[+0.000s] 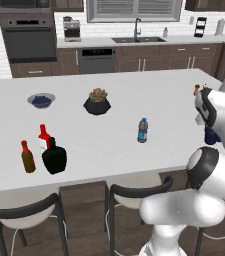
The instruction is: Move the plastic bottles in the middle to the plastics group, and the glass bottles in the middle to the glass group.
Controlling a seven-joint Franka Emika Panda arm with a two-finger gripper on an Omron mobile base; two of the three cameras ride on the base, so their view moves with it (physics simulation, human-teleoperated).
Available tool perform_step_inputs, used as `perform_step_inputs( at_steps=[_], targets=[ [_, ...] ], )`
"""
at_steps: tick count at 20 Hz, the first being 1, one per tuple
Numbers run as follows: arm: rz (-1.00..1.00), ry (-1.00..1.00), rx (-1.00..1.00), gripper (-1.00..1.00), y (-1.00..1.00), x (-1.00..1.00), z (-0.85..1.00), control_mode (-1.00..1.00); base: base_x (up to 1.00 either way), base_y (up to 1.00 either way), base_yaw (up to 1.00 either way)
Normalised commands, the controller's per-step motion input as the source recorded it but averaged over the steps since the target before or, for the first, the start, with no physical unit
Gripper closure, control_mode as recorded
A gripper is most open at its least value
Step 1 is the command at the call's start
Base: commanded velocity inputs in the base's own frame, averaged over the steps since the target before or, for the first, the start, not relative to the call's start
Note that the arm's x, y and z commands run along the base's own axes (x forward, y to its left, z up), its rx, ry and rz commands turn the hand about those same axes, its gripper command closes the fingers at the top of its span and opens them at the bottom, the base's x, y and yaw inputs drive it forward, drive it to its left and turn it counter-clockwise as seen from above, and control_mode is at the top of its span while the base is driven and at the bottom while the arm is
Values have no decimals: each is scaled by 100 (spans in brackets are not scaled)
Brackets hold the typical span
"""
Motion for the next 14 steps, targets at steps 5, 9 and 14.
perform_step_inputs(
  at_steps=[5, 9, 14],
  targets=[
    [-2, 0, -2, 100, -42, 13, -6, -100, 0, 0, 0],
    [-15, 0, 7, 100, -19, 3, -27, -100, 0, 0, 0],
    [-19, -9, 4, 100, -22, 14, -23, -100, 0, 0, 0]
  ],
)
